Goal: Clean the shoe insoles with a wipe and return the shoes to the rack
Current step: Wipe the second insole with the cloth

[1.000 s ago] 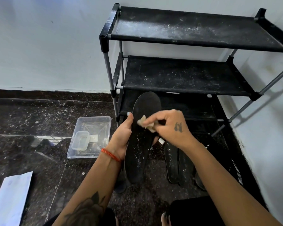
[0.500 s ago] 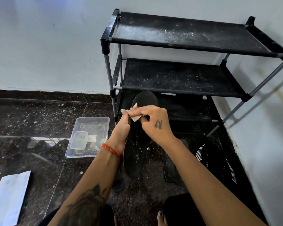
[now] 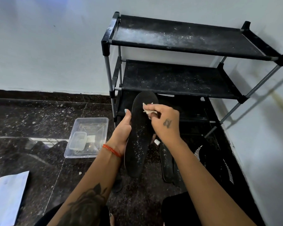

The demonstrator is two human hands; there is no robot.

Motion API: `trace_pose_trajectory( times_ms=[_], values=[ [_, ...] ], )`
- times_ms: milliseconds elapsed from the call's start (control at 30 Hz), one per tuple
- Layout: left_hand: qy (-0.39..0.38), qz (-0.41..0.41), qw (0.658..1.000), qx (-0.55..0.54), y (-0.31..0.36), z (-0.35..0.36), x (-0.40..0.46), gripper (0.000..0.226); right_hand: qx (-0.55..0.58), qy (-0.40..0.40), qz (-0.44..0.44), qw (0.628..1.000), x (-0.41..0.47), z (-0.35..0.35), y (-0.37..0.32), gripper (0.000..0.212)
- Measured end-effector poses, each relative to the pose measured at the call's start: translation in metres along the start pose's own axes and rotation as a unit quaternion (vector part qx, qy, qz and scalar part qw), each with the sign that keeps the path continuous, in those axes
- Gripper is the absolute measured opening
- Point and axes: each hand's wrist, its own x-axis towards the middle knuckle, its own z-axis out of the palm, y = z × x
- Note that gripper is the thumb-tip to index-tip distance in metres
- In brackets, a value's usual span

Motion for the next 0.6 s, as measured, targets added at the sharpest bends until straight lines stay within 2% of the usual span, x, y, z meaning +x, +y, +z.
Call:
trace_pose_trajectory(
  times_ms=[100,233,367,400,500,600],
  values=[
    [0.008,0.024,1.000,0.007,0.000,-0.001,0.007,0.069,-0.081,-0.016,-0.063,0.995,-0.003,0.020,0.000,0.035],
    [0.019,0.040,0.999,-0.019,-0.001,-0.008,0.013,0.076,-0.063,-0.073,-0.116,0.989,-0.014,0.020,-0.006,0.032],
    [0.004,0.025,0.999,-0.042,0.001,-0.007,0.009,0.073,0.004,-0.177,-0.018,0.984,-0.017,-0.009,-0.006,0.027],
    [-0.001,0.019,0.999,-0.034,0.001,-0.007,0.008,0.075,0.032,-0.165,0.018,0.986,-0.020,-0.018,-0.006,0.026],
    [-0.012,-0.005,0.999,-0.033,0.001,-0.006,0.006,0.079,0.117,-0.043,0.074,0.989,-0.020,-0.036,-0.005,0.030],
    [-0.023,-0.011,0.999,-0.036,-0.001,-0.007,0.006,0.080,0.086,0.002,0.072,0.994,-0.020,-0.034,-0.004,0.029]
  ],
)
